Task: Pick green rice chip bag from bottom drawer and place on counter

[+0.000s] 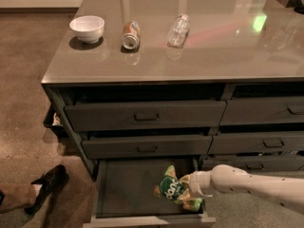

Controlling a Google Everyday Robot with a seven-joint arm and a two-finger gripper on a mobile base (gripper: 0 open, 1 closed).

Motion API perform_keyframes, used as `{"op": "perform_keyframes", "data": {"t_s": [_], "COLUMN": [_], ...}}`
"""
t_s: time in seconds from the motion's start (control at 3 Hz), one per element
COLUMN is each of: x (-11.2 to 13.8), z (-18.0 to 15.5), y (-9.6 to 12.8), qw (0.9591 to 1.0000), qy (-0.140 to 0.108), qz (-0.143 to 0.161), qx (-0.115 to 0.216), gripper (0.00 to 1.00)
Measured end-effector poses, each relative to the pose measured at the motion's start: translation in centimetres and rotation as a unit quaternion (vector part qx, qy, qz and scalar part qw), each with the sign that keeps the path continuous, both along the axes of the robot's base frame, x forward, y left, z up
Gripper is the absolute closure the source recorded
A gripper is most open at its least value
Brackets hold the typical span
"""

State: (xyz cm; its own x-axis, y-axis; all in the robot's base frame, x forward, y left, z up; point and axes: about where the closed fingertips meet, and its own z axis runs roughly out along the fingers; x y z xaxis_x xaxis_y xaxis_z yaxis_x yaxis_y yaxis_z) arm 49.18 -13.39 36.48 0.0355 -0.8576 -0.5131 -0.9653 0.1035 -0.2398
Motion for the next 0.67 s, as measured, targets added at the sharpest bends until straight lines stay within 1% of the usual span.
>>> {"op": "perform_keyframes", "data": {"t_s": [0.33, 0.67], "x": [-3.9, -5.2], "z": [5.9, 13.2], "y": [-1.1, -2.7], "qw": [0.9983, 0.9969], "qy": [0.029, 0.020], "qz": [0.035, 0.034], "qx": [-0.036, -0.068], "gripper": [1.00, 1.00]}}
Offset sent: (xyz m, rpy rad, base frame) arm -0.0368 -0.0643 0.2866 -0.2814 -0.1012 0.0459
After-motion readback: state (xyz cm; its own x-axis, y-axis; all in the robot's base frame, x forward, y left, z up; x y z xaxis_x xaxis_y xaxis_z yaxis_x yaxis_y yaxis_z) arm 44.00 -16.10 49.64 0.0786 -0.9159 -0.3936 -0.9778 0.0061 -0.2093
